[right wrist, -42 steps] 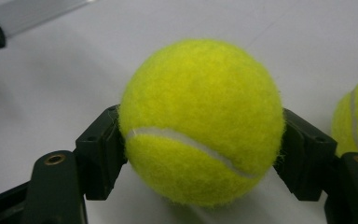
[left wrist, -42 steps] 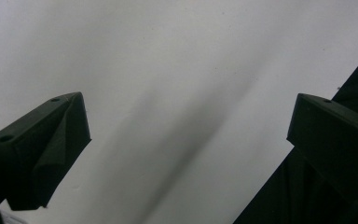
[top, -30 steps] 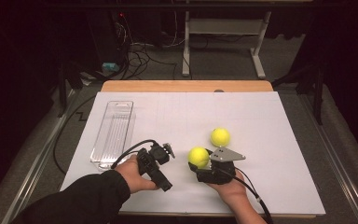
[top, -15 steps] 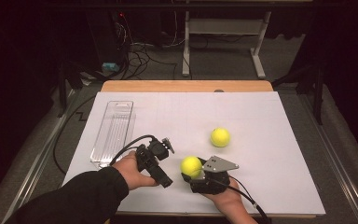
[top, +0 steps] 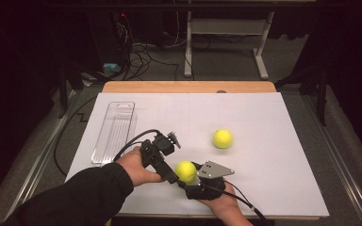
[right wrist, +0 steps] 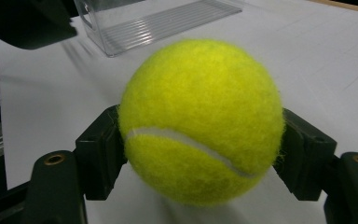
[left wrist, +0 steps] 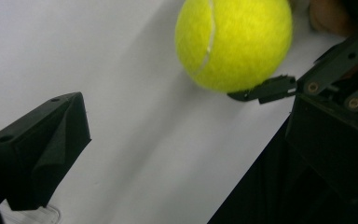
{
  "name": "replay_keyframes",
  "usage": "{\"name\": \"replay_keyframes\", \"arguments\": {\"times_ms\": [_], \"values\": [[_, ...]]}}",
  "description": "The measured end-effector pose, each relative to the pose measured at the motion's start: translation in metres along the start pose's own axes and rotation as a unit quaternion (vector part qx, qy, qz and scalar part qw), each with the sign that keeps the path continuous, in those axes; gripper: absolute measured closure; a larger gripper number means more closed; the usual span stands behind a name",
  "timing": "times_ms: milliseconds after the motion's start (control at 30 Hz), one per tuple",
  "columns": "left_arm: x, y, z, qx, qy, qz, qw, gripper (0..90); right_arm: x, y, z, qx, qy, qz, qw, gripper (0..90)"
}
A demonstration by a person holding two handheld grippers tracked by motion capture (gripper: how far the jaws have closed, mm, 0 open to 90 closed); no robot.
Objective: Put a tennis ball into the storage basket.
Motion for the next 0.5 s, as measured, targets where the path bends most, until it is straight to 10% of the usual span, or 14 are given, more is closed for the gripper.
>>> {"name": "replay_keyframes", "arguments": {"times_ms": [500], "values": [[-0.015,-0.014,-0.002,0.016,0.005,0.009,0.9998,0.4,-0.004,-0.003,0.015,-0.023,0.003,-0.009,0.9997,27.5]]}}
Point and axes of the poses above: each handheld gripper's, and its own axes: y roughly backward along the jaws, x roughly out of its underside, z roughly to its left, the point moved 9 cm from there along -y, roughly forward along the jaws, and after that the axes turned 14 degrees about -y, right-handed, at the moved point
